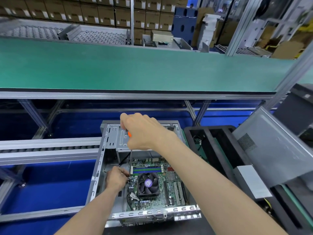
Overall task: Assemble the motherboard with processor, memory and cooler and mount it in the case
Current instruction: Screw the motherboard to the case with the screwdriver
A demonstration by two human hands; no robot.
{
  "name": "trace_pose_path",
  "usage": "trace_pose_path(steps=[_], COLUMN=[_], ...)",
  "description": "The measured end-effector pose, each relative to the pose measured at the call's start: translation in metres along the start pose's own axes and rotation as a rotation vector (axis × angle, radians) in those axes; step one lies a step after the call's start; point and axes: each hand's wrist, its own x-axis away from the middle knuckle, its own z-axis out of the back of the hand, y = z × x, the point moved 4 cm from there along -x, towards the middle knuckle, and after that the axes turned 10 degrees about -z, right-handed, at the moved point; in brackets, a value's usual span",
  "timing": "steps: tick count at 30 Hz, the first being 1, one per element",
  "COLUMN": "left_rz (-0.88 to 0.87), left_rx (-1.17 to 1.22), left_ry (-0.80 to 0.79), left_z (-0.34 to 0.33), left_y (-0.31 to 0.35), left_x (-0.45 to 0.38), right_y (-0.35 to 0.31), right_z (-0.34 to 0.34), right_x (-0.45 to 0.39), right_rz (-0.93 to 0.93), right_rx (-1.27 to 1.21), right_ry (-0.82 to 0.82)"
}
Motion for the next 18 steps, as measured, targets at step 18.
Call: trace_pose_path(steps=[18], left_rz=[0.036], left_rx=[0.052], left_ry=[-0.011], left_z=[-0.0014], left_y=[0.0024], left_x=[0.0000], right_y=[0.0026], right_z=[0.0008], right_x=[0.0019], right_rz=[-0.059], right_rx=[0.050], right_ry=[0.078])
